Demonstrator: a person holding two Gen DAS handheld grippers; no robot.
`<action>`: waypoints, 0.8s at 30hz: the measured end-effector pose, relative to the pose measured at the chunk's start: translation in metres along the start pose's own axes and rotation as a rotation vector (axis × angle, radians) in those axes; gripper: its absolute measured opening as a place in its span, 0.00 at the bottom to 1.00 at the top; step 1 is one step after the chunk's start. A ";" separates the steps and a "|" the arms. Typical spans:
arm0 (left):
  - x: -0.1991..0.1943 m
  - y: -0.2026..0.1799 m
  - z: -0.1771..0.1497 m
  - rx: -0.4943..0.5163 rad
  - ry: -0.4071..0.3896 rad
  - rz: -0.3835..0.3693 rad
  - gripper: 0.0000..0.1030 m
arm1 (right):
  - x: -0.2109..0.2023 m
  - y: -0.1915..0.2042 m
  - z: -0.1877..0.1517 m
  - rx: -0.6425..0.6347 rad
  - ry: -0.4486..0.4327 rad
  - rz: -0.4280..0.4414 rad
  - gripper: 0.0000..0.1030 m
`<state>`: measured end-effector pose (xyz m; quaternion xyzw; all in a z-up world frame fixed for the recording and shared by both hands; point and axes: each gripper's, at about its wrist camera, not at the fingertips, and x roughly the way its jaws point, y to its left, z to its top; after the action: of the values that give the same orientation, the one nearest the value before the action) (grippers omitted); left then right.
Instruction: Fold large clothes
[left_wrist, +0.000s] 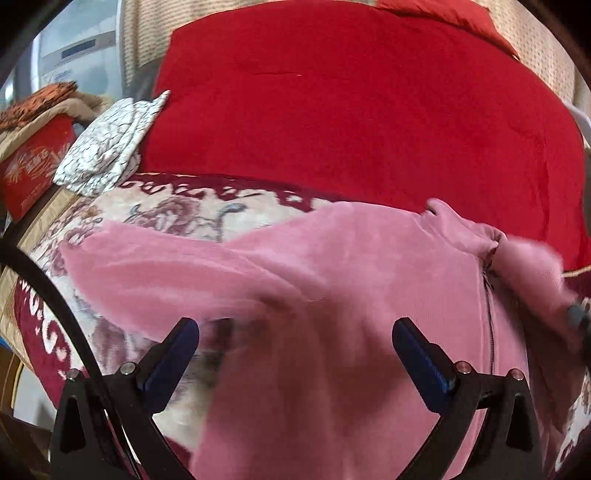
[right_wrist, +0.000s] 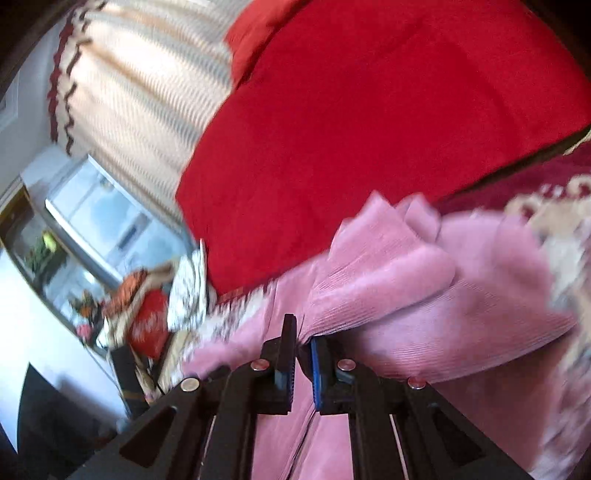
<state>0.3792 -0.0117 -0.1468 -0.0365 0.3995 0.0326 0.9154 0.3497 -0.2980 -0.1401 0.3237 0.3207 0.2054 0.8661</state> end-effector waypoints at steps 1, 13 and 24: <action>0.000 0.006 0.000 -0.011 0.001 -0.007 1.00 | 0.005 0.002 -0.012 0.005 0.016 0.002 0.08; -0.008 0.016 0.000 -0.045 0.013 -0.192 1.00 | 0.039 0.015 -0.069 0.084 0.234 0.116 0.94; 0.009 -0.019 -0.013 0.014 0.122 -0.380 0.66 | -0.072 -0.036 -0.013 0.168 -0.246 0.094 0.69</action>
<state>0.3770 -0.0316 -0.1613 -0.1066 0.4403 -0.1460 0.8794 0.2952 -0.3579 -0.1422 0.4323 0.2128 0.1771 0.8582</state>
